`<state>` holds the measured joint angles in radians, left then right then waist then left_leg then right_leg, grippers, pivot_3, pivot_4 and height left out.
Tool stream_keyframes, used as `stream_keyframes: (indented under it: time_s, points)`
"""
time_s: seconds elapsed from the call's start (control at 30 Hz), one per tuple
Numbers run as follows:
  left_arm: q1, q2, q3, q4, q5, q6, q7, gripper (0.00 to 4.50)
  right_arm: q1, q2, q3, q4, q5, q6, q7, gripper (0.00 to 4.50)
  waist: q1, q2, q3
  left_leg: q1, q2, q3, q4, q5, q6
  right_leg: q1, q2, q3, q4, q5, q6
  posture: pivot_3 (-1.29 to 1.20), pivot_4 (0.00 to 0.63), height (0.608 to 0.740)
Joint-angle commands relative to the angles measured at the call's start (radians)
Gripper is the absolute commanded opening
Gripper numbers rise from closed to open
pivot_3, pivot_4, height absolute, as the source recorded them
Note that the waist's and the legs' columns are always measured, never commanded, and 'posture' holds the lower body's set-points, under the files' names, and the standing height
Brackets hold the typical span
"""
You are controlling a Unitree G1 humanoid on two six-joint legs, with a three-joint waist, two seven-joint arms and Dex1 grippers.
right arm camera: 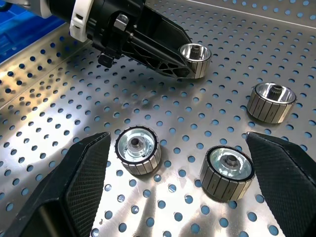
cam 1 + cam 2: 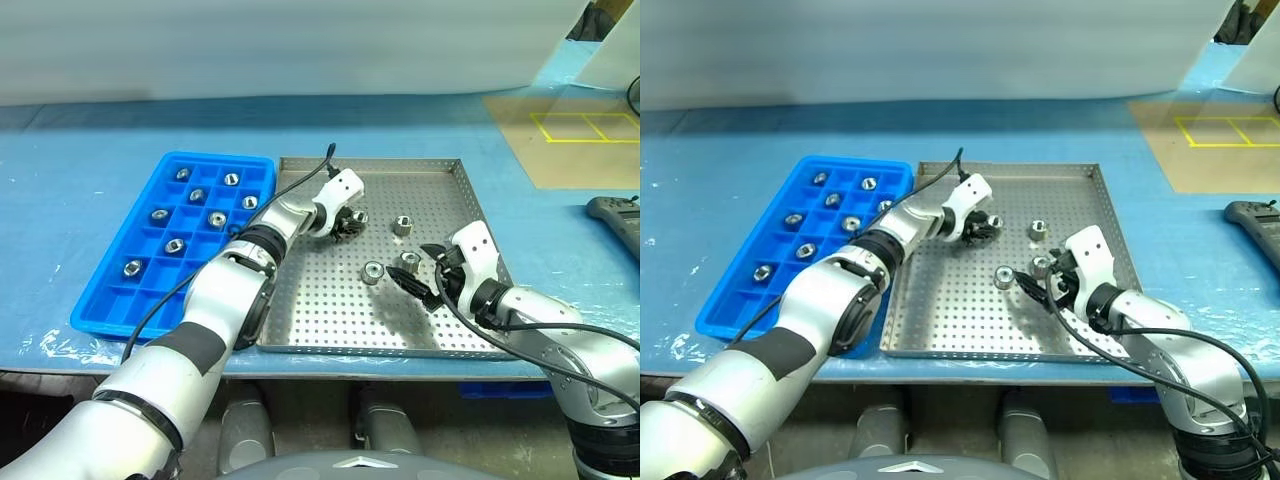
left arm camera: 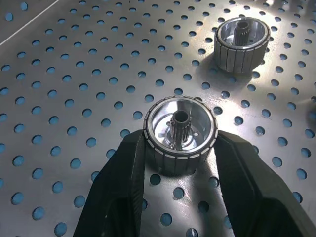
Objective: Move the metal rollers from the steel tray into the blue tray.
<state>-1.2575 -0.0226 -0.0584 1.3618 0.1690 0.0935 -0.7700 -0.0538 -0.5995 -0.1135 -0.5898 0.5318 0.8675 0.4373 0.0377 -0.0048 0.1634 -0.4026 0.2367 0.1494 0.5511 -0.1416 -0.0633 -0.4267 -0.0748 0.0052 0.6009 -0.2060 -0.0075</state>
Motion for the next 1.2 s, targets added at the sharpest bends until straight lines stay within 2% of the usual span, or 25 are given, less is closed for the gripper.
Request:
stream_keyframes:
  time_s: [0.03, 0.4, 0.6, 0.73, 1.03, 1.2]
  points:
    - [-0.045, 0.021, 0.040, -0.033, -0.041, -0.012, -0.025, 1.72, -0.035, 0.009, -0.012, 0.001, 0.010, -0.036, 0.019, 4.50, 0.001, 0.000, 0.000, 0.000, 0.000, 0.000, 0.000, 0.000, 0.000, 0.000, 0.000, 0.000, 0.000, 0.000, 0.000, -0.33, 0.150, 0.740]
    - [-0.005, 0.108, 0.072, -0.131, -0.105, -0.006, -0.105, 1.72, -0.199, 0.072, 0.060, 0.138, 0.001, -0.126, 0.106, 4.50, 0.009, 0.001, 0.000, 0.000, 0.000, 0.000, -0.002, 0.001, -0.002, 0.000, 0.000, -0.001, 0.000, 0.000, 0.000, -0.18, 0.150, 0.740]
    - [0.078, 0.166, 0.065, -0.296, -0.135, 0.047, -0.110, 1.72, -0.304, 0.098, 0.127, 0.264, -0.028, -0.192, 0.179, 4.50, 0.019, 0.001, 0.001, 0.001, 0.000, 0.000, -0.005, 0.003, -0.005, 0.000, 0.000, -0.001, 0.000, 0.000, 0.000, -0.05, 0.150, 0.740]
    - [0.174, 0.202, 0.063, -0.515, -0.163, 0.142, -0.090, 1.72, -0.371, 0.125, 0.162, 0.343, -0.046, -0.241, 0.228, 4.50, 0.035, 0.003, 0.002, 0.001, 0.001, 0.000, -0.005, 0.004, -0.006, 0.000, 0.000, -0.002, 0.001, 0.000, -0.001, 0.02, 0.150, 0.740]
    - [0.461, 0.274, 0.077, -1.187, -0.244, 0.482, 0.018, 1.72, -0.507, 0.176, 0.222, 0.527, -0.091, -0.339, 0.354, 4.50, 0.079, 0.004, 0.003, -0.001, 0.002, -0.001, -0.005, 0.004, -0.006, -0.001, -0.001, -0.003, 0.003, -0.001, -0.003, 0.16, 0.150, 0.740]
    - [0.569, 0.298, 0.085, -1.430, -0.277, 0.599, 0.099, 1.72, -0.556, 0.203, 0.242, 0.602, -0.103, -0.385, 0.427, 4.50, 0.097, 0.004, 0.003, -0.003, 0.003, -0.001, -0.005, 0.004, -0.007, -0.004, -0.001, -0.004, 0.005, -0.002, -0.003, 0.23, 0.150, 0.740]
